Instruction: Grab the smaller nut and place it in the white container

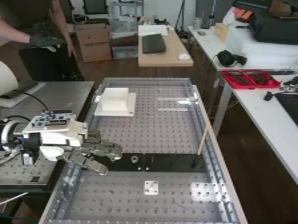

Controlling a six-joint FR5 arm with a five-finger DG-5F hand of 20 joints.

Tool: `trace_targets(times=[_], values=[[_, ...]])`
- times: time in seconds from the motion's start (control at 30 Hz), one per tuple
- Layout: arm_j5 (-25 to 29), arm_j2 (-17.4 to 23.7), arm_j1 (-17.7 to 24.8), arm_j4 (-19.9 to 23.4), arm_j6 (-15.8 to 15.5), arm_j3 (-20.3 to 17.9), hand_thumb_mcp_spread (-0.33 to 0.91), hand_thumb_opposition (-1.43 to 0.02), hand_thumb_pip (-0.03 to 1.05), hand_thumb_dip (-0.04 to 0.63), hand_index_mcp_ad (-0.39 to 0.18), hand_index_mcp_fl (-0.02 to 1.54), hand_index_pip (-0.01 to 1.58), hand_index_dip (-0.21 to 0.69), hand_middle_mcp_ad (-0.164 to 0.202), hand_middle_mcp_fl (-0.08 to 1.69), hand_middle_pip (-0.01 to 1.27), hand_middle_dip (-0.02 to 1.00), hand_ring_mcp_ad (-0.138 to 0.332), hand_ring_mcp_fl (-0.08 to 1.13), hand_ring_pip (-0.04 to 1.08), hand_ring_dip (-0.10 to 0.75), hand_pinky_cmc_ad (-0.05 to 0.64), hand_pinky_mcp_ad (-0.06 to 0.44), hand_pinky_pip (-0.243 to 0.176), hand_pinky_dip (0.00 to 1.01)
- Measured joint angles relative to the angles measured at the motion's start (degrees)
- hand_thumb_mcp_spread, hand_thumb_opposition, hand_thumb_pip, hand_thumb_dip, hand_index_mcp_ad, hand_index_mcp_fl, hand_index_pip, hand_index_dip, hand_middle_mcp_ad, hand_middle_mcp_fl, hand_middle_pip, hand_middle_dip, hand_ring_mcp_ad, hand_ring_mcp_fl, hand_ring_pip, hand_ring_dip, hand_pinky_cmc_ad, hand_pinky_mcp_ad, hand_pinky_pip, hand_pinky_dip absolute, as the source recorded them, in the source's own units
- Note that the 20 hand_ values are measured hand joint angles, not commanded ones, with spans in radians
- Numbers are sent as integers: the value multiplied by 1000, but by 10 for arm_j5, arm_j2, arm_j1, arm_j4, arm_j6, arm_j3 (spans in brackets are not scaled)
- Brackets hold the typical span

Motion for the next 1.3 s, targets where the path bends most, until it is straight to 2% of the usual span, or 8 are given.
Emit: trace_targets(times=[0.13,0.17,0.23,0.37,0.43,1.0,1.3], values=[[-4,-4,-3,4,3,1,417,-860,792,206,-119,0,1555,206,35,58,115,246,112,12,87,129,328,229,-12,178],[-4,-4,-4,4,2,1,415,-860,792,211,-119,0,1555,206,35,54,112,234,112,12,93,124,323,232,-24,176],[-7,-6,-6,7,1,2,415,-860,792,222,-119,0,1557,211,35,54,112,216,113,12,91,113,312,213,-30,178],[-13,-9,-9,9,0,3,415,-860,792,222,-119,3,1557,206,35,58,113,216,112,12,94,110,302,206,-26,180],[-16,-12,-10,8,0,4,415,-860,794,222,-119,0,1557,202,35,54,113,216,112,12,87,101,302,204,-44,176],[-5,-17,-10,-17,8,10,363,-822,806,220,-119,3,1557,185,33,61,117,216,112,12,87,101,298,206,-42,176],[-8,-21,-12,-4,21,9,361,-806,806,220,-119,0,1557,185,37,61,117,216,112,16,87,101,302,215,-42,176]])
